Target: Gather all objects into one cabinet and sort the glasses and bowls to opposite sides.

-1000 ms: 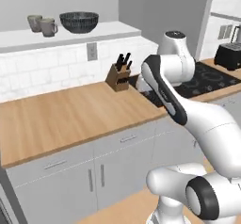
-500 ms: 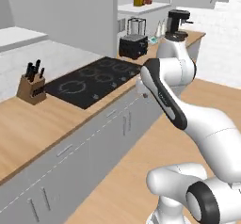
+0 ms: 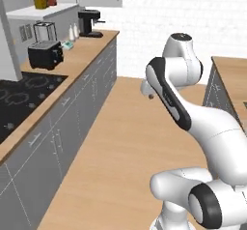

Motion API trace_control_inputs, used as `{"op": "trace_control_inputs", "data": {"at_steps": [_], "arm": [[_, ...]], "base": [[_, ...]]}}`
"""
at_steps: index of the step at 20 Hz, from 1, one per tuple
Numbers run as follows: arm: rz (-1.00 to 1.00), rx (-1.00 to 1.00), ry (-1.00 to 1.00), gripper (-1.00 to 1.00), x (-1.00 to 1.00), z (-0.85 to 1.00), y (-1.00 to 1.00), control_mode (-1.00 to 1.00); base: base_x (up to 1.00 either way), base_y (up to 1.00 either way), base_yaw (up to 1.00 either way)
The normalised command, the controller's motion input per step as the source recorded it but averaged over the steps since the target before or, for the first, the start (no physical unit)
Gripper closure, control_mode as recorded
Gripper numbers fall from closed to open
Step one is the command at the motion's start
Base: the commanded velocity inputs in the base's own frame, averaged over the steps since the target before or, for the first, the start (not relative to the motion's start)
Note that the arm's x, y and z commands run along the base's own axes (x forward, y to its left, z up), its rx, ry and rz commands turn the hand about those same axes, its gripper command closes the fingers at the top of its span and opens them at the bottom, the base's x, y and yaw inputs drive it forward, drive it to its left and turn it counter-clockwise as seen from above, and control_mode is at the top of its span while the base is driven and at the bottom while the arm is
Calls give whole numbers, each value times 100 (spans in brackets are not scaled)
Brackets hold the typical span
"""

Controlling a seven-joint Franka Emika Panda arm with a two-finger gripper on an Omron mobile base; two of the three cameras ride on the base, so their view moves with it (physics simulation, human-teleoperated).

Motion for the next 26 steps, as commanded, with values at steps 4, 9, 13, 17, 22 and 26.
{"op": "trace_control_inputs", "data": {"at_steps": [4, 9, 13, 17, 22, 26], "arm": [[0, 0, 0, -100, 0, 0, 0, 100], [0, 0, 0, -100, 0, 0, 0, 100], [0, 0, 0, -100, 0, 0, 0, 100], [0, 0, 0, -100, 0, 0, 0, 100], [0, 0, 0, -100, 0, 0, 0, 100], [0, 0, 0, -100, 0, 0, 0, 100]], "base": [[92, -23, -28], [100, 0, -16], [100, 0, -14], [100, 0, -12], [100, 0, -6], [100, 0, -2]]}}
